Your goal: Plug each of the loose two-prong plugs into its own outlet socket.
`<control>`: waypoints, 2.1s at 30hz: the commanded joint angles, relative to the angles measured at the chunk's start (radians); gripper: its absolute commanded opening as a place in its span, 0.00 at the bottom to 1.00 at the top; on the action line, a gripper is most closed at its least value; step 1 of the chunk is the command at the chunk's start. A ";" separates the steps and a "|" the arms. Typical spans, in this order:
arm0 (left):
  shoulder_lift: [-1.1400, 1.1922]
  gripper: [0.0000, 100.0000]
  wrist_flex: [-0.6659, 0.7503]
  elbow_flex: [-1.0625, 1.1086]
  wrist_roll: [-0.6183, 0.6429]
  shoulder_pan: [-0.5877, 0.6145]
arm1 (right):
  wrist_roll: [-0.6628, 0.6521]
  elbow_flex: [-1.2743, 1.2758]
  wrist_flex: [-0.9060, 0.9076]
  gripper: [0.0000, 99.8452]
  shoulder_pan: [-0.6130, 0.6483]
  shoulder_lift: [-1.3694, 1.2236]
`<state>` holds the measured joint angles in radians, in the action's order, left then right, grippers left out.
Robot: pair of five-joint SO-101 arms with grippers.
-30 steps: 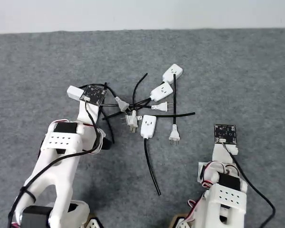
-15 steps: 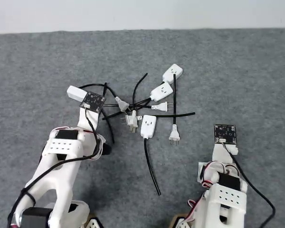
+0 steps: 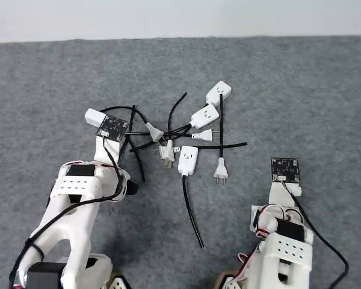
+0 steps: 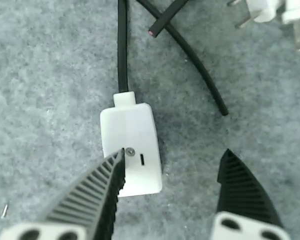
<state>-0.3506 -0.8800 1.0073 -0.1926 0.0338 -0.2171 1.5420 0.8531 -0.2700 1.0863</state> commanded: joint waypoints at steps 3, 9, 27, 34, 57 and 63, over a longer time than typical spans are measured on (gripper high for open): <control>-0.002 0.29 0.048 -0.007 -0.011 0.071 | -0.011 -0.012 -0.010 0.01 -0.013 0.018; -0.002 0.29 0.043 0.008 -0.057 0.117 | -0.011 -0.012 -0.004 0.01 -0.013 0.018; 0.203 0.17 -0.048 -0.139 -0.114 0.157 | -0.011 -0.014 0.002 0.01 -0.045 0.018; 0.288 0.07 -0.097 -0.232 -0.121 0.187 | -0.011 -0.014 -0.001 0.01 -0.042 0.018; -0.161 0.35 -0.190 -0.142 -0.094 0.201 | -0.058 -0.014 0.001 0.01 -0.038 0.018; -0.371 0.07 -0.284 -0.021 -0.190 0.023 | -0.058 -0.014 0.001 0.01 -0.038 0.018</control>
<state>-0.5976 -1.1254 0.9137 -0.3337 0.1857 -0.2647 1.5420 0.8531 -0.3023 1.0863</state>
